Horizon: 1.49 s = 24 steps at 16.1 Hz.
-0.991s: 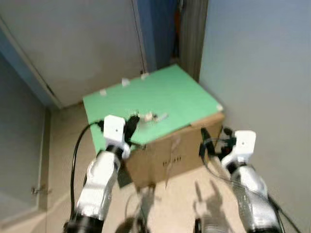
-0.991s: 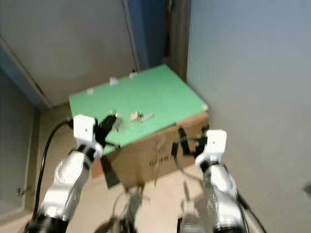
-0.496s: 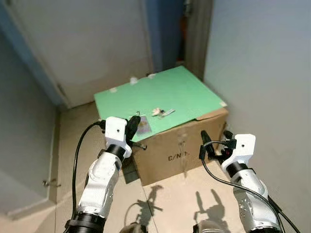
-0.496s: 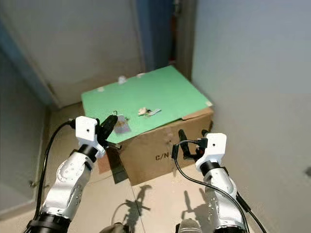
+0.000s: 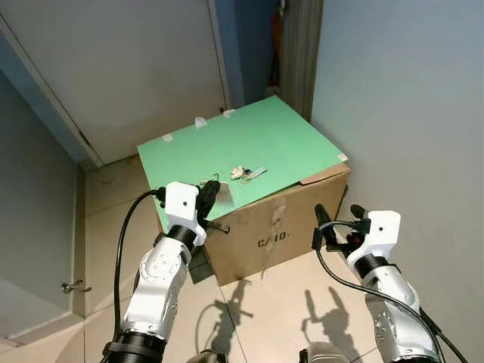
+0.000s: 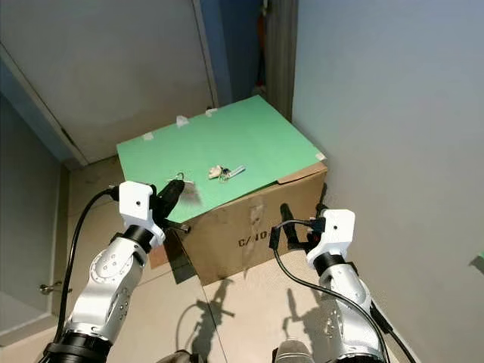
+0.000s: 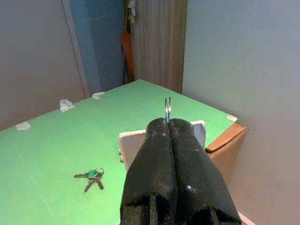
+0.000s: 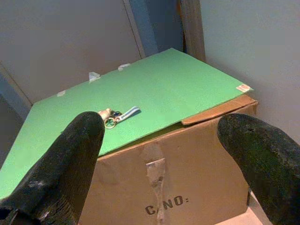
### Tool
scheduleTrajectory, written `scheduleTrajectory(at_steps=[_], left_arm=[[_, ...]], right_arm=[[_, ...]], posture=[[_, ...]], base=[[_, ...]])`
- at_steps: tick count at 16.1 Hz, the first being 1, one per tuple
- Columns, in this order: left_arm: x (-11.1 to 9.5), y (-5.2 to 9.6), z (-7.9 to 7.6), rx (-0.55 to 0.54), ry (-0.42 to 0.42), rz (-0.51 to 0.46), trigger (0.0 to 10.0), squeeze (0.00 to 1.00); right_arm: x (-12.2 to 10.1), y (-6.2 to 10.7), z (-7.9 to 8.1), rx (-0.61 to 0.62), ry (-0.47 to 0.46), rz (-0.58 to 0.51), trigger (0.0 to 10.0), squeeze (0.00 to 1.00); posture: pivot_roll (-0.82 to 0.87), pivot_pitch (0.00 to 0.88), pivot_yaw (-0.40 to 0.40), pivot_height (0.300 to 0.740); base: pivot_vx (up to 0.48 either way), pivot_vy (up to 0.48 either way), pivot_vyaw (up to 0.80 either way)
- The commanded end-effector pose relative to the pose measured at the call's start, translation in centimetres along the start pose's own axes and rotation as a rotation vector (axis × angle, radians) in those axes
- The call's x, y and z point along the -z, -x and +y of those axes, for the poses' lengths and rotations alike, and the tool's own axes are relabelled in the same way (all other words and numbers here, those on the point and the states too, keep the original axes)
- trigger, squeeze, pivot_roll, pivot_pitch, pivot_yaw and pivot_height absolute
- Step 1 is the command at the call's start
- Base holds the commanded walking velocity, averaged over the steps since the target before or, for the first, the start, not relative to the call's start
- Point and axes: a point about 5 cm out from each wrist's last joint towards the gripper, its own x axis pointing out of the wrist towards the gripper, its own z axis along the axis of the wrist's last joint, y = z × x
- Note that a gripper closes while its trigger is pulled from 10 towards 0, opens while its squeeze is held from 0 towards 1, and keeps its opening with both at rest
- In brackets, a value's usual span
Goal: Hang keys on a hook
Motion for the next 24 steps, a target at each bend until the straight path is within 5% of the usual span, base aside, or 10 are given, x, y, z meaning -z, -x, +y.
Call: scheduleTrajectory(at_steps=[1, 19, 24], left_arm=[[0.03, -0.09, 0.48, -0.015, 0.002, 0.013, 0.0, 0.0], [0.07, -0.29, 0.2, -0.013, 0.013, 0.017, 0.0, 0.0], [0.43, -0.18, 0.62, -0.005, -0.016, 0.036, 0.0, 0.0]], right_arm=[[-0.14, -0.17, 0.36, -0.01, -0.003, -0.001, 10.0, 0.0], [0.4, -0.05, 0.54, -0.013, 0.023, 0.034, 10.0, 0.0], [0.45, -0.04, 1.1, -0.024, 0.011, 0.027, 10.0, 0.0]], posture=[[-0.27, 0.0, 0.142, 0.713], [-0.28, 0.004, 0.145, 0.713], [-0.27, 0.013, 0.143, 0.713]], base=[[0.0, 0.0, 0.0], [-0.225, 0.0, 0.0], [0.0, 0.0, -0.69]])
